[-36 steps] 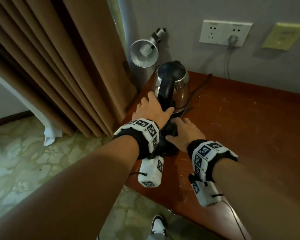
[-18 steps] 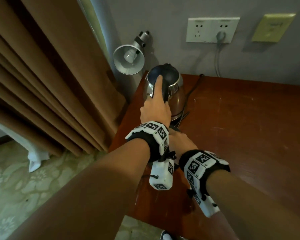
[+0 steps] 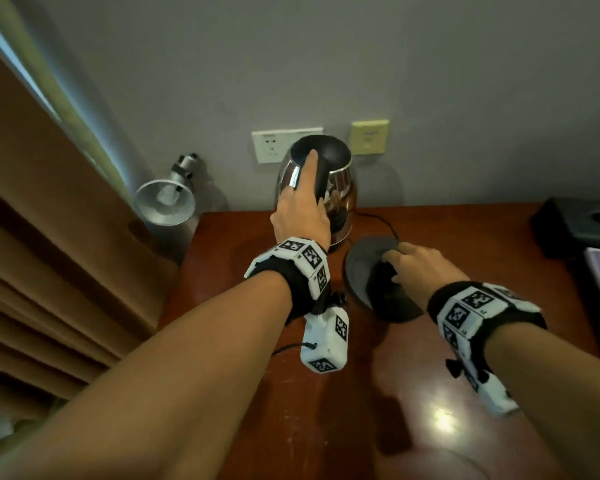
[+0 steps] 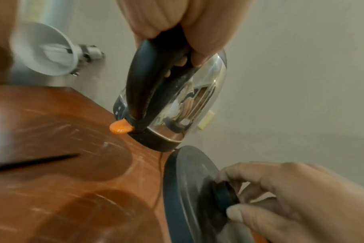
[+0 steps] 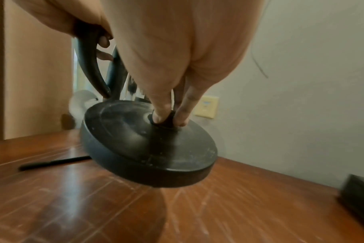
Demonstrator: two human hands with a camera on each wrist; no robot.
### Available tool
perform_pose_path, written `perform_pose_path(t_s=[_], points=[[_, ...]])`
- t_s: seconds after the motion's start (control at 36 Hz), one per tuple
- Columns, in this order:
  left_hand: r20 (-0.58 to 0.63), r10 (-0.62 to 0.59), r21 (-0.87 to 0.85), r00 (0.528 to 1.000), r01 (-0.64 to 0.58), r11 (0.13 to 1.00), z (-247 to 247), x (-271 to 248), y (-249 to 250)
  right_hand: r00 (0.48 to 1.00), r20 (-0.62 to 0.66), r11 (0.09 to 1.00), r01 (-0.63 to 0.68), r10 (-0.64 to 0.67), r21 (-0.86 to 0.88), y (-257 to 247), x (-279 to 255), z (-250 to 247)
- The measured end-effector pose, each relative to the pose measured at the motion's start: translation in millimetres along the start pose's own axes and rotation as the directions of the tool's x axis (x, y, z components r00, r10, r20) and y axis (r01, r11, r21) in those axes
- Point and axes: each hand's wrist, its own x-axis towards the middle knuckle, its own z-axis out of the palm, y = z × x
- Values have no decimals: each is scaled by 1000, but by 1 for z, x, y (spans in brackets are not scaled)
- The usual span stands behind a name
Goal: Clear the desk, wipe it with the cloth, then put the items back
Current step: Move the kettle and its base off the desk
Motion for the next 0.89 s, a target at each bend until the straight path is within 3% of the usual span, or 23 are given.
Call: perform_pose_path(t_s=[0.22, 0.36, 0.61, 0.89], points=[[60, 123, -101, 991, -116, 988, 62, -23, 132, 960, -76, 963, -267, 269, 36, 136, -57, -17], [138, 179, -120, 974, -163, 979, 109, -47, 198, 924, -50, 925, -377, 378, 39, 217, -89, -11], [241, 197, -123, 950, -171, 978, 203, -85, 263, 909, 67, 910, -414, 412, 19, 325, -124, 16], [321, 119, -113, 940, -87, 990, 273, -115, 284, 929, 42, 922, -357, 366, -151, 393, -127, 45]])
